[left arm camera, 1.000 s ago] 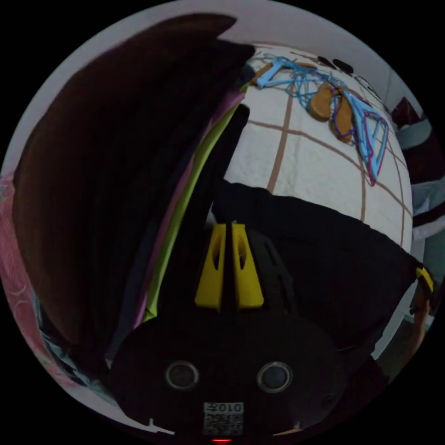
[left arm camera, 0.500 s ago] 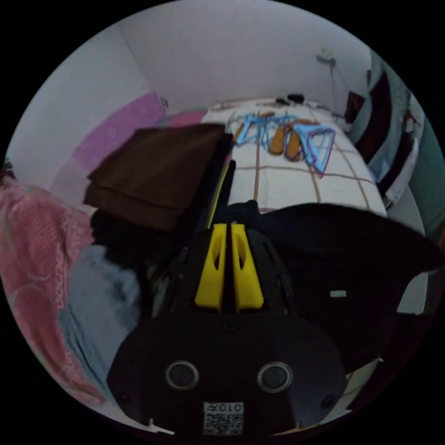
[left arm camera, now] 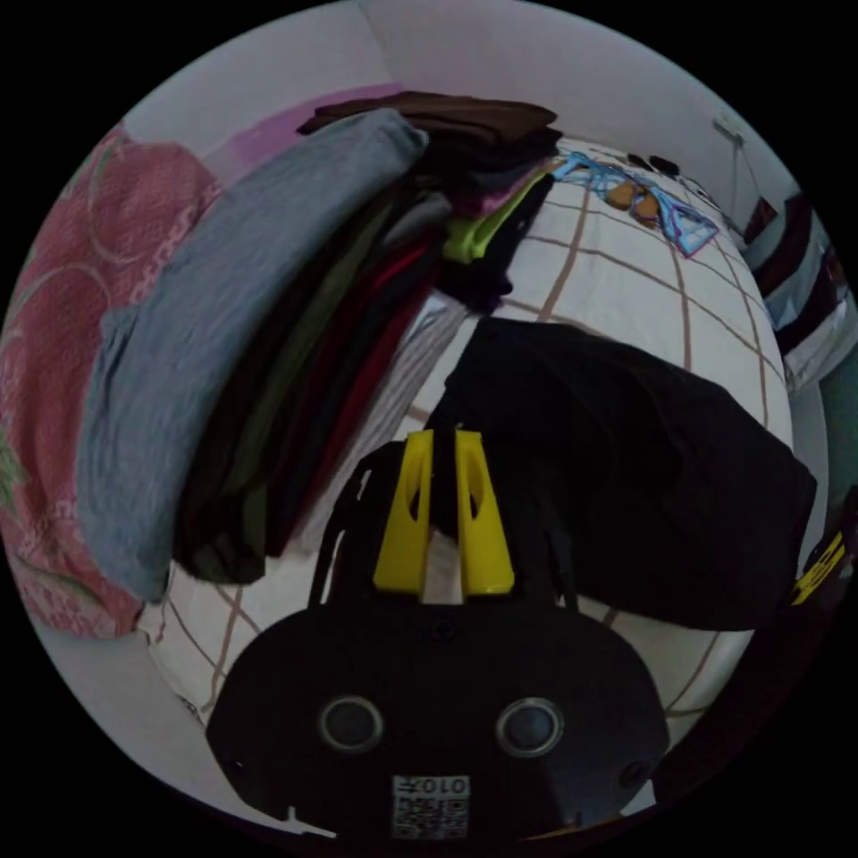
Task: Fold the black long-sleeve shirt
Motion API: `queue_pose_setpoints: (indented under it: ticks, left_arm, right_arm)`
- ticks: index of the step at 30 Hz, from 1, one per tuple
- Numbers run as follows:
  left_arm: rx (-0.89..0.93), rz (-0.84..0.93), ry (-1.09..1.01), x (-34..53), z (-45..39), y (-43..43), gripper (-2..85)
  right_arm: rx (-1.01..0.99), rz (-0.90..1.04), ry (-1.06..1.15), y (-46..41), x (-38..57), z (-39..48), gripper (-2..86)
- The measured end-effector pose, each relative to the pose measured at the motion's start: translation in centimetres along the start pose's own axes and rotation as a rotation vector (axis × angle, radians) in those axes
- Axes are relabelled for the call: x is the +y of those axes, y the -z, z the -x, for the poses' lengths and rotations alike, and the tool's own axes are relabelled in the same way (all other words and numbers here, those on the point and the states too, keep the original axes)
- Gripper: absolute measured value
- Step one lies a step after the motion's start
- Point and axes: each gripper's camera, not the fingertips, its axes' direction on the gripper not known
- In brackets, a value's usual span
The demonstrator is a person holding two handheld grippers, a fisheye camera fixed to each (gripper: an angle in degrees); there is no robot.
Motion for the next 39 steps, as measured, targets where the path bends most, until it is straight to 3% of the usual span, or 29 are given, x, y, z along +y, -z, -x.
queue_pose_setpoints:
  ticks: [9,16,20,25,31,35,39]
  left_arm:
    - [0.052,0.012,0.209,6.3,5.6,0.6,3.4]
    - [0.162,-0.05,0.166,14.8,0.3,2.7,2.1]
    - [0.231,-0.027,0.168,18.7,-2.0,2.7,2.6]
    - [0.26,-0.023,0.218,20.1,-1.0,1.9,5.3]
    - [0.313,-0.081,0.34,17.0,3.7,0.0,9.3]
    - [0.216,-0.117,0.337,12.7,4.8,-1.1,11.1]
    - [0.294,-0.036,0.344,10.4,4.9,-4.5,12.5]
  right_arm:
    - [0.033,0.028,-0.018,-1.7,-5.0,1.9,4.0]
    - [0.103,-0.006,0.085,0.9,-8.7,5.2,3.8]
    - [0.215,0.126,0.125,-1.0,-10.2,6.1,3.8]
    - [0.218,0.114,0.006,-3.5,-11.9,5.6,4.3]
    - [0.171,0.159,0.086,-1.3,-14.0,7.0,4.0]
    - [0.099,-0.022,0.131,2.4,-17.1,6.8,3.9]
    - [0.159,-0.245,0.039,5.8,-23.3,3.3,4.7]
